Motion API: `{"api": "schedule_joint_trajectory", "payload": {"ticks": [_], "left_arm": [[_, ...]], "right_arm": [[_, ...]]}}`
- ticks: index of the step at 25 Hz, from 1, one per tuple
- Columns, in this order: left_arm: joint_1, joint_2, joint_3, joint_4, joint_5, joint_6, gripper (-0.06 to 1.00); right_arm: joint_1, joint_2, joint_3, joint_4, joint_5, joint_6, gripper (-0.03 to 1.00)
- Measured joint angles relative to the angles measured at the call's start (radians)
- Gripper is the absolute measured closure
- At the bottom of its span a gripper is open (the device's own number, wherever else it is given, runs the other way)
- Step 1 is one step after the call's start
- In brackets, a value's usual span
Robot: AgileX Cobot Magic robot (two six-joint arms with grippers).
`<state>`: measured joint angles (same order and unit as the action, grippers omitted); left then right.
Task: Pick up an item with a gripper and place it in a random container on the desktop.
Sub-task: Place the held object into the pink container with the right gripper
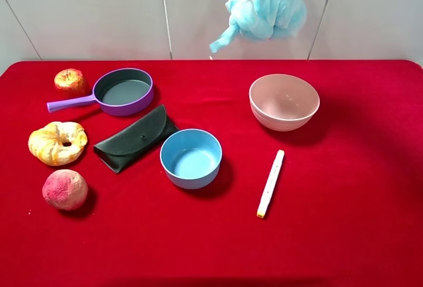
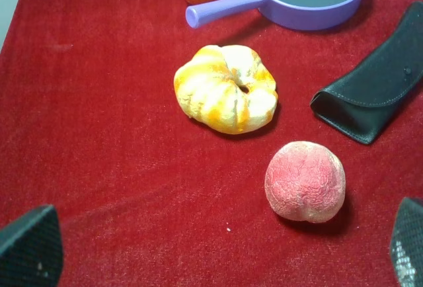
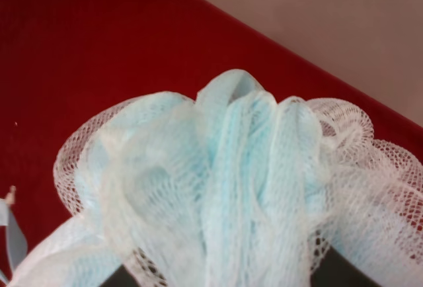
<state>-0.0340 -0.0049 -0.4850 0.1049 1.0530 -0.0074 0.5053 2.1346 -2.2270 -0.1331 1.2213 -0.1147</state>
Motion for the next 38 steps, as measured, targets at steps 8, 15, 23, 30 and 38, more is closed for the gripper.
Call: {"api": "schedule_joint_trajectory", "payload": {"ticks": [8,15,23,30,38], "left_arm": [[0.000,0.000,0.000,0.000,0.000,0.000,-0.05],[0.000,0.000,0.000,0.000,0.000,0.000,-0.05],[0.000,0.000,0.000,0.000,0.000,-0.001,-0.05],[0.000,0.000,0.000,0.000,0.000,-0.001,-0.05],[0.000,0.000,0.000,0.000,0.000,-0.001,-0.05]], "right_arm": [[-0.022,-0.071,0.150,-0.018,0.000,0.000,0.76],[-0.059,-0.071,0.287,-0.019,-0.002,0.000,0.76],[-0.138,-0.071,0.428,-0.010,-0.015,0.000,0.76],[-0.186,-0.071,0.498,0.110,-0.124,-0.009,0.78],[-0.186,-0.070,0.502,0.216,-0.143,-0.045,0.78]]}}
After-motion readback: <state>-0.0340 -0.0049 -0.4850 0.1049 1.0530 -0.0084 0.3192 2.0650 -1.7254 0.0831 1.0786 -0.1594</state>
